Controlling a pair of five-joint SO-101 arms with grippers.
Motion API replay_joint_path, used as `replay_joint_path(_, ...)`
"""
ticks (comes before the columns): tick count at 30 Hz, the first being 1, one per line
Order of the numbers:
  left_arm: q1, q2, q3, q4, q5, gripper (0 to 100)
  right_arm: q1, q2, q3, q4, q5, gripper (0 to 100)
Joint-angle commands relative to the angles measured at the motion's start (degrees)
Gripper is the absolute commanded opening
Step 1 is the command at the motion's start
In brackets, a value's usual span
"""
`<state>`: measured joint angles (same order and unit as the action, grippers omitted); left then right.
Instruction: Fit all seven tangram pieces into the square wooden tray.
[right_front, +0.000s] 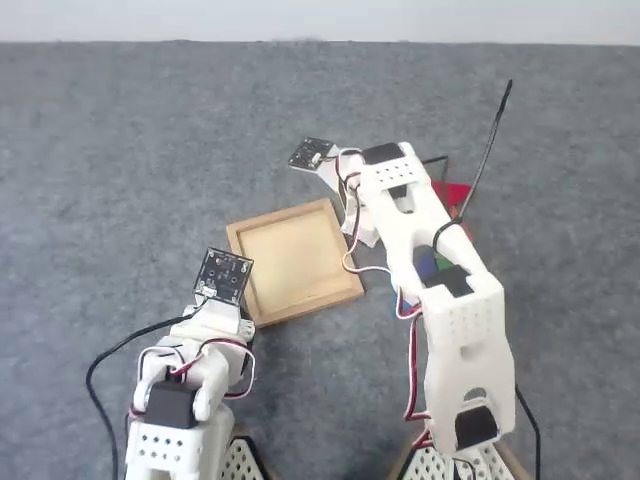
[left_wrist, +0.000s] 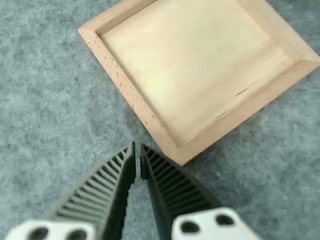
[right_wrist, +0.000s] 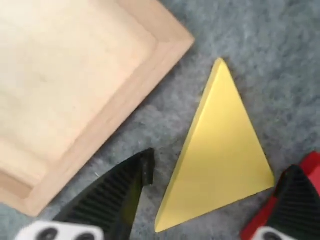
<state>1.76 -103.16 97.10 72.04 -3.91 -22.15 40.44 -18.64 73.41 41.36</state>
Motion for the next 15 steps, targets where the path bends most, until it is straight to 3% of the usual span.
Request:
replay_joint_path(1,-0.44,-1.05,-0.57,0.26,-0.09,2,-0.92,0.92,-2.2,2.24,0.09,38.3)
replay_joint_path(4,-0.44,-1.05,-0.57,0.26,-0.09,2,-0.13,1.01,-2.11,3.38,-2.37,37.0)
replay_joint_path(11,-0.44,-1.05,-0.57,0.26,-0.09,2,2.33,1.01,-2.11,4.53,-6.51,11.1)
replay_joint_path(15,-0.44,-1.05,-0.57,0.26,-0.09,2,2.68,1.01,-2.11,4.53,-7.65,9.6)
